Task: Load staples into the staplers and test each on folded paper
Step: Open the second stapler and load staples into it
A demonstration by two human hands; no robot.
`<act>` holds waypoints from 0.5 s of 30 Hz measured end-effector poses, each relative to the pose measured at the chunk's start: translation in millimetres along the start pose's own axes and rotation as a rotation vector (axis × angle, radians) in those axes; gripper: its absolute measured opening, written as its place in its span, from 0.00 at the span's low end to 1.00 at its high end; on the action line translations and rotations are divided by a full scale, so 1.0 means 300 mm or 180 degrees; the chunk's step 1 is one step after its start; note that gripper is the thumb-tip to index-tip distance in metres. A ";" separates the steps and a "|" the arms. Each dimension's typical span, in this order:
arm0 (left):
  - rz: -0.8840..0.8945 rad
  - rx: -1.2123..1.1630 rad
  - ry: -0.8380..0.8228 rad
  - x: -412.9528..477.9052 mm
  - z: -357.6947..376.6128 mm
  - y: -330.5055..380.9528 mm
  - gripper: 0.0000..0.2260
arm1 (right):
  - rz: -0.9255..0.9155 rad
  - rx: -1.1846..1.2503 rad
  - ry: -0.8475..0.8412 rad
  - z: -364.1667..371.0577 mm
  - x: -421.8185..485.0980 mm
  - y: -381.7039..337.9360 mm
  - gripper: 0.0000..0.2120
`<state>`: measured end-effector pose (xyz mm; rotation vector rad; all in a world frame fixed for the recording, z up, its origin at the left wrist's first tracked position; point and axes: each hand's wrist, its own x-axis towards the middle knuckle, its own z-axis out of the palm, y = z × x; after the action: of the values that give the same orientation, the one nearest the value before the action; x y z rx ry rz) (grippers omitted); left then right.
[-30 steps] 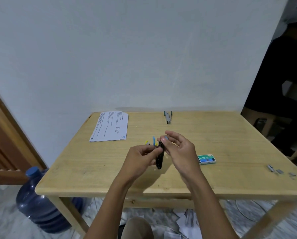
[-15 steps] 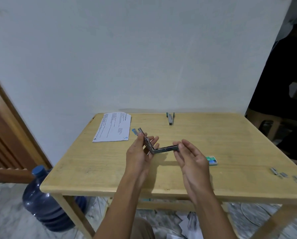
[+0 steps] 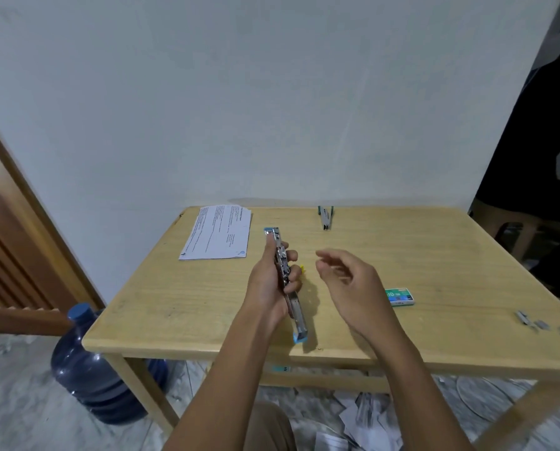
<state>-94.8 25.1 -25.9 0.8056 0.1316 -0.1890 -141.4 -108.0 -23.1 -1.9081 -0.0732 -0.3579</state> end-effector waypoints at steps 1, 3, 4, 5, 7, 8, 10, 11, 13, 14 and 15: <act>-0.0072 0.0131 -0.0128 -0.010 0.000 -0.002 0.15 | -0.0227 -0.0084 0.0058 0.004 0.013 -0.014 0.09; -0.0176 0.0388 -0.0322 -0.026 0.001 -0.010 0.16 | -0.0581 -0.0330 0.0046 0.014 0.038 -0.037 0.11; -0.0211 0.0494 -0.0387 -0.034 0.003 -0.012 0.17 | -0.0721 -0.0470 0.0027 0.022 0.049 -0.044 0.11; -0.0232 0.0567 -0.0426 -0.040 0.006 -0.015 0.19 | -0.0850 -0.0621 0.0038 0.028 0.057 -0.047 0.11; -0.0242 0.0640 -0.0454 -0.048 0.010 -0.018 0.21 | -0.1067 -0.0808 0.0138 0.040 0.066 -0.045 0.10; -0.0242 0.0669 -0.0454 -0.052 0.012 -0.018 0.22 | -0.1144 -0.0823 0.0202 0.044 0.069 -0.042 0.09; -0.0242 0.0711 -0.0428 -0.055 0.013 -0.017 0.23 | -0.1271 -0.0817 0.0306 0.048 0.073 -0.039 0.08; -0.0237 0.0718 -0.0411 -0.057 0.014 -0.018 0.24 | -0.1322 -0.0824 0.0336 0.048 0.074 -0.038 0.07; -0.0235 0.0695 -0.0387 -0.060 0.012 -0.020 0.23 | -0.1376 -0.0832 0.0357 0.049 0.073 -0.039 0.05; -0.0243 0.0674 -0.0381 -0.063 0.014 -0.020 0.22 | -0.1383 -0.0837 0.0356 0.049 0.072 -0.038 0.04; -0.0257 0.0660 -0.0362 -0.066 0.016 -0.020 0.21 | -0.1393 -0.0850 0.0351 0.051 0.069 -0.035 0.03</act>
<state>-115.3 19.9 -23.1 0.9942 0.0372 -0.3279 -120.8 -92.6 -12.5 -2.1251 -0.3899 -0.8001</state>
